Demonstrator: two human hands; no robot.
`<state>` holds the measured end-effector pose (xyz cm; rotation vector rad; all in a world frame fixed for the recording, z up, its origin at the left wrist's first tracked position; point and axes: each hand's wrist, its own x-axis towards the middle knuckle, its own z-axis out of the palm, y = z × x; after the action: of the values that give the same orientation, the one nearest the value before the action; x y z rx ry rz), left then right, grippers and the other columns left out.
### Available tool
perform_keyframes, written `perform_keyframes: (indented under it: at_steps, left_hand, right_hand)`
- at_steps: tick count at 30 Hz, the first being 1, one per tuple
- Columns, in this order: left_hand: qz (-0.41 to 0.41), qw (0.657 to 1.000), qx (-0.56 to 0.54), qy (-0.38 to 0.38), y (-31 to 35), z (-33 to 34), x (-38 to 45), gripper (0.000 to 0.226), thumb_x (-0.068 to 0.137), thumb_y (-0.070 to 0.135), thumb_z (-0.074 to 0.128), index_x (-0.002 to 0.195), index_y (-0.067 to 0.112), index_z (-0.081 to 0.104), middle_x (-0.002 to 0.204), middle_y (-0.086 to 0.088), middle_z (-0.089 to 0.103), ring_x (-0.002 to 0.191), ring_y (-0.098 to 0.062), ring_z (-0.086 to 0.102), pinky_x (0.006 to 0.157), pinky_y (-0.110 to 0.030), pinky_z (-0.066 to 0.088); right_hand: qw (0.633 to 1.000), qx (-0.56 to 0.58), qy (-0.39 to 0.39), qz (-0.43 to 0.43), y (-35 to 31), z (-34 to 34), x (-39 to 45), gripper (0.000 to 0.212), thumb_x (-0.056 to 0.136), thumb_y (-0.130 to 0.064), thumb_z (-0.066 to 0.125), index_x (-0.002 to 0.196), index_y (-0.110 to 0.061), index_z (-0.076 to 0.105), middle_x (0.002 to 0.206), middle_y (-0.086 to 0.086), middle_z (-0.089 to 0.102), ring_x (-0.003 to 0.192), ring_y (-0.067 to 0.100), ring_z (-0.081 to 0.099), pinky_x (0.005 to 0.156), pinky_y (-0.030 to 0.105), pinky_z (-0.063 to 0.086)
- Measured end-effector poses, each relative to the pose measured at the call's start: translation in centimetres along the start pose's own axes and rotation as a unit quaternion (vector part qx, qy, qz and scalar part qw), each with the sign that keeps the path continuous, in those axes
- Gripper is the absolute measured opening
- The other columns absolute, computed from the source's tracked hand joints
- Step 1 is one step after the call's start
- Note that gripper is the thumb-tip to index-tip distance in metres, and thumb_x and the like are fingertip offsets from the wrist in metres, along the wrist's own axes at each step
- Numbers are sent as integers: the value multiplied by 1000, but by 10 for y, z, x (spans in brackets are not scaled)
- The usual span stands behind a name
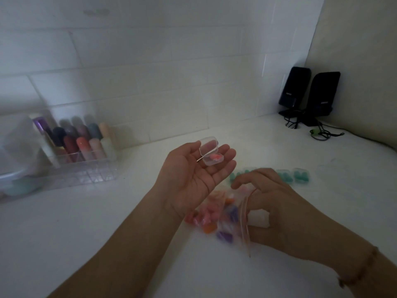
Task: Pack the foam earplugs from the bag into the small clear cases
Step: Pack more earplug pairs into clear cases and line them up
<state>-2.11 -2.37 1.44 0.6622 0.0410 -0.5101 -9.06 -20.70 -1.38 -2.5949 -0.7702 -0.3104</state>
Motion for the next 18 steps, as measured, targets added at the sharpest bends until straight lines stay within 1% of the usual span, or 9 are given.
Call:
perform_keyframes:
  at_steps: [3,5,7,8,9,11,13,16,18]
  left_hand:
    - [-7,1000,-10,8,-2,-1,1,28,94,16,43,111,-1,58,105,-25,65,96,-40,67,85,-51,55]
    - [-8,1000,-4,4,-3,1,1,26,91,13,48,110,0,58,99,-23,65,90,-36,68,84,-46,56]
    - [-6,1000,20,-10,-4,2,0,23,86,6,54,109,2,57,86,-18,66,80,-30,68,83,-40,56]
    - [-5,999,35,-19,-6,3,0,20,88,3,54,108,4,56,78,-15,64,75,-26,67,82,-38,55]
    - [-6,999,44,-28,-8,3,-1,18,91,1,51,108,4,56,76,-14,63,70,-23,67,79,-36,56]
    - [-13,997,52,-47,-13,5,-2,21,93,-5,46,109,4,56,89,-18,63,68,-22,67,74,-34,58]
    - [-20,996,70,-59,-17,7,-5,24,93,-8,45,112,2,57,99,-21,61,67,-23,68,72,-34,59]
    - [-43,991,86,-90,-21,10,-8,28,93,-9,42,118,-1,53,90,-18,62,59,-18,64,74,-37,58]
    - [-63,990,78,-101,-21,10,-10,34,90,-9,45,122,-1,51,88,-19,61,69,-18,57,74,-38,60]
  right_hand:
    - [1000,-2,6,21,4,-18,-6,20,67,-60,66,76,-41,68,122,-35,42,121,-1,34,97,34,42]
    - [998,38,16,46,5,-39,-11,18,65,-58,69,73,-42,67,116,-35,49,118,-4,42,94,29,43]
    - [994,88,47,42,3,-56,-15,24,67,-63,67,74,-41,66,102,-27,64,98,-1,61,77,24,52]
    - [989,122,73,39,1,-61,-15,26,67,-64,66,75,-39,66,93,-21,69,85,4,66,70,26,54]
    - [980,164,106,40,0,-63,-14,25,67,-60,67,76,-36,67,85,-14,72,76,10,69,67,30,56]
    - [958,224,172,46,-2,-57,-12,21,66,-48,72,81,-33,66,78,-5,72,71,18,70,68,34,57]
    - [955,205,208,49,-6,-48,-7,18,72,-41,76,84,-35,65,79,-6,70,70,15,68,66,30,57]
    - [955,167,239,59,-16,-36,-2,10,73,-35,71,81,-31,68,78,-14,69,69,11,66,62,25,53]
    - [948,172,259,71,-18,-29,0,11,71,-36,70,80,-30,69,78,-15,69,71,10,65,61,22,52]
